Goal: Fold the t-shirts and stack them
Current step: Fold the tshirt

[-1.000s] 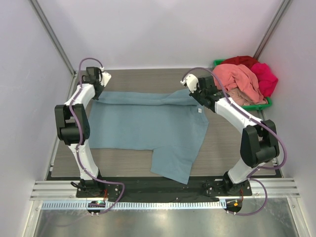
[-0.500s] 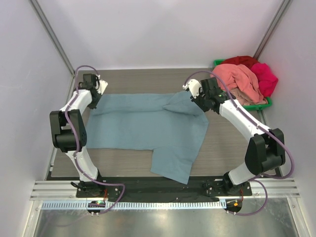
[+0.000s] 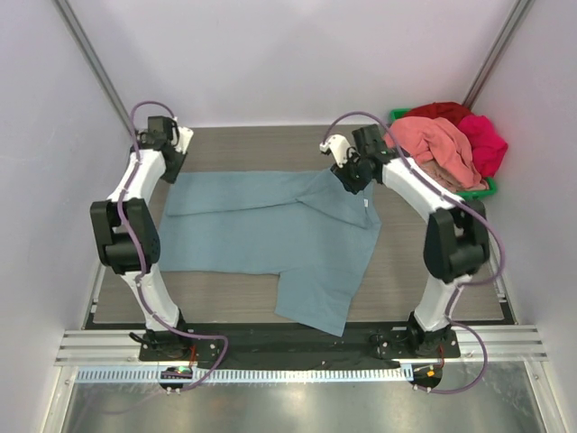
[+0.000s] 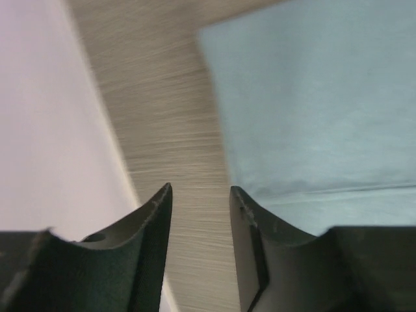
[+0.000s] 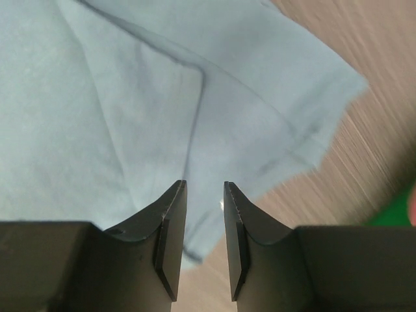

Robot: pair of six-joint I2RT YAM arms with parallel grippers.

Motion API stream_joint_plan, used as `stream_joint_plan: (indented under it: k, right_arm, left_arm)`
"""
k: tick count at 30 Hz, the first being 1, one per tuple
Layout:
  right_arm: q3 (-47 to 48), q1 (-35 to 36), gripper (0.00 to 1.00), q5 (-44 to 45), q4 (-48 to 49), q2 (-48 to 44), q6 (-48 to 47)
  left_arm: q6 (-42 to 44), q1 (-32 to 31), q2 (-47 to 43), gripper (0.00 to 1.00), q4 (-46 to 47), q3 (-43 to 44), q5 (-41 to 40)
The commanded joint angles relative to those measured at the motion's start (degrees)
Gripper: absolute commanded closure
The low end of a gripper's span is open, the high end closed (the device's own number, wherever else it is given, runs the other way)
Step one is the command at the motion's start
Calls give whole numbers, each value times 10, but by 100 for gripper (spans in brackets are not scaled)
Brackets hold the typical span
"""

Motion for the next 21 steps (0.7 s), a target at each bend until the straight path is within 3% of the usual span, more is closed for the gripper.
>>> stream_joint_plan:
  k: [1,7,12,21]
  right_arm:
    - [85,-4,65,-65,-37,83,-20]
    - [183,-7,61,-72,-59,176,-17]
    - [234,-8,61,-84,-75,226,-8]
    - [271,-8,61,-118,-111,265,-15]
  left_arm:
    - [-33,-15,20,57,-63,11,52]
    - [-7,-12,10,52,-82,-29,70]
    - [-13,1,31,58,-123,-17,78]
    - [-16,4,24,59,-117,-39,70]
